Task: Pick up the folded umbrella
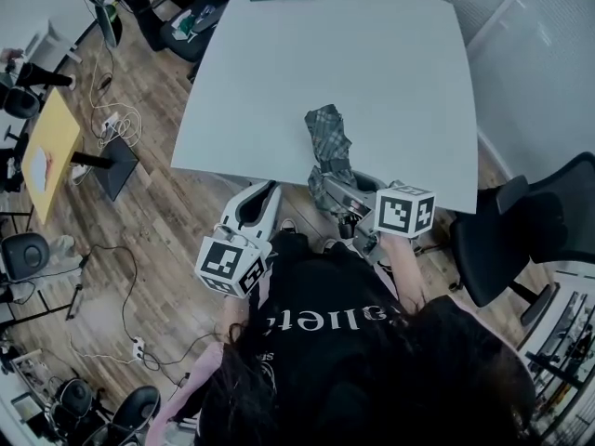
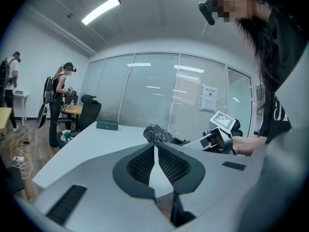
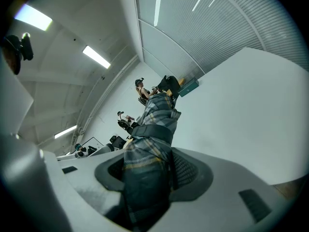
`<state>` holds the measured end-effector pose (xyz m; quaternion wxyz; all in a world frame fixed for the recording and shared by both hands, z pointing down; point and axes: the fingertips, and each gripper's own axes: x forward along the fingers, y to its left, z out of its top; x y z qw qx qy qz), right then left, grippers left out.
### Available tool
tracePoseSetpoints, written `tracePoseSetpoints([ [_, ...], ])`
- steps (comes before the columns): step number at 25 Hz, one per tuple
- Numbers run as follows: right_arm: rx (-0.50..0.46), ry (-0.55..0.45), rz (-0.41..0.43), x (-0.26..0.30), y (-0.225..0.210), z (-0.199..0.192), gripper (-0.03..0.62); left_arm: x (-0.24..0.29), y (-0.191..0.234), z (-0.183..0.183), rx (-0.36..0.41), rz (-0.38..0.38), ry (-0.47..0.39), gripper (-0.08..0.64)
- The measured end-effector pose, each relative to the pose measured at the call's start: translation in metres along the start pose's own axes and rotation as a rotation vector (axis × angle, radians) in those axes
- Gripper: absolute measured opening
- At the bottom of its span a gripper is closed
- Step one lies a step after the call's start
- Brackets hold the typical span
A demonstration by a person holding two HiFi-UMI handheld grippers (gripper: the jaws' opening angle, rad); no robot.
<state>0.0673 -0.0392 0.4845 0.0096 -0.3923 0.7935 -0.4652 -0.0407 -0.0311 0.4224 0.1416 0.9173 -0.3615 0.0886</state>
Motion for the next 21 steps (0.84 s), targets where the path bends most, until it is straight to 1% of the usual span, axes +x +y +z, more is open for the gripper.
tracePoseSetpoints([
  [10, -0.009, 0.003, 0.005, -0.007, 0.005, 0.0, 0.215, -0.007, -0.006, -0.001, -0.005, 0.017, -0.008, 0.038],
  [21, -0.004, -0.006, -0.001, -0.028, -0.001, -0.014, 0.215, -0.013, -0.027, -0.013, 0.003, 0.018, -0.01, 0.038],
])
